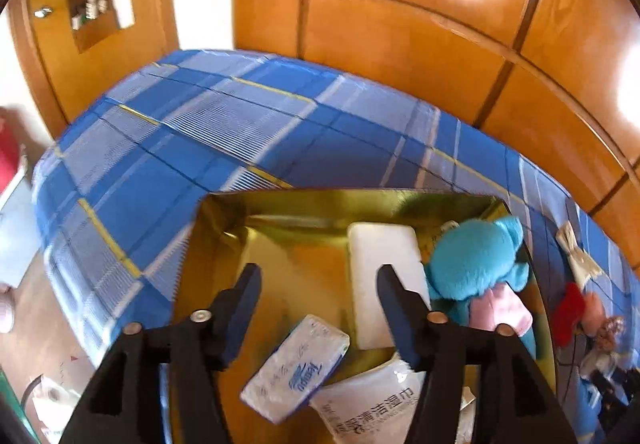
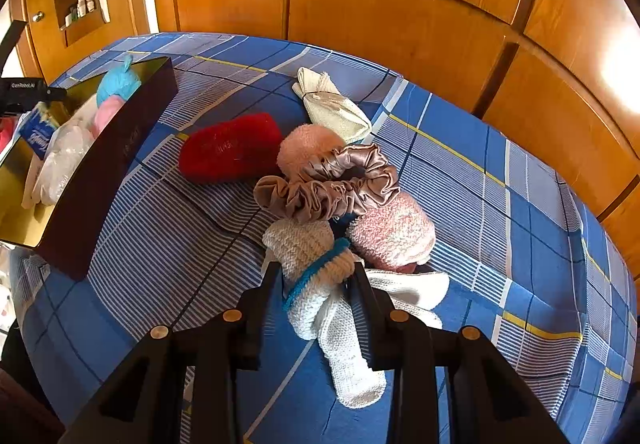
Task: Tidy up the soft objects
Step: 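Carry the Tempo pack into the tray and open left while right grasps the white knitted sock, then lift the white knitted sock off the bed with the right gripper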
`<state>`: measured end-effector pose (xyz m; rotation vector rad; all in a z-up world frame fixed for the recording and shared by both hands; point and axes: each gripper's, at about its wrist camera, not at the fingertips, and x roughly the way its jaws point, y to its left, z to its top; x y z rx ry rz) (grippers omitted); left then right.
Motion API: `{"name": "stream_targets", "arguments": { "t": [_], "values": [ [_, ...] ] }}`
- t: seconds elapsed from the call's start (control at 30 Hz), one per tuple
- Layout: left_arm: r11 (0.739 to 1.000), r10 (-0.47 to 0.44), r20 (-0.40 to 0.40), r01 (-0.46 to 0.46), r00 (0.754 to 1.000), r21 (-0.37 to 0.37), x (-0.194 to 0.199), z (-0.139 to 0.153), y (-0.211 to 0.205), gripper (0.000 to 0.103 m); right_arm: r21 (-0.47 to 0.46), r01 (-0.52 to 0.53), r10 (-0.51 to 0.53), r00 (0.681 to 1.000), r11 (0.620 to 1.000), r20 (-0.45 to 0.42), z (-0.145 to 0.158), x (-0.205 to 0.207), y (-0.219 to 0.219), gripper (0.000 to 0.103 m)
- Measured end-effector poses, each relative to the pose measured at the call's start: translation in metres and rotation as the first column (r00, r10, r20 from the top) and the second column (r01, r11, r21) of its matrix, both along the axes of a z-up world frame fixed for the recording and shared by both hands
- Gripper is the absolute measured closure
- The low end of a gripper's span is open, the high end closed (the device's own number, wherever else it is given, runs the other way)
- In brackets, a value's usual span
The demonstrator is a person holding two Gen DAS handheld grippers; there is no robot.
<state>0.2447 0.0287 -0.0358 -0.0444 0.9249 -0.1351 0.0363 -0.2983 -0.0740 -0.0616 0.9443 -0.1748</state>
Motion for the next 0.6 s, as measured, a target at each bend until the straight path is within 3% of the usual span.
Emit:
{"name": "stream_targets", "arguments": {
  "t": [0.27, 0.6],
  "values": [
    [0.999, 0.039, 0.054, -0.037, 0.998, -0.040, -0.051, 0.014, 0.014, 0.038, -0.030, -0.014, 0.014, 1.000, 0.999, -0.005, -0.001, 0.001, 0.004, 0.070],
    [0.998, -0.037, 0.079, 0.040, 0.996, -0.040, -0.124, 0.013, -0.014, 0.037, -0.032, -0.012, 0.012, 1.000, 0.999, -0.006, 0.000, 0.000, 0.005, 0.071]
  ]
}}
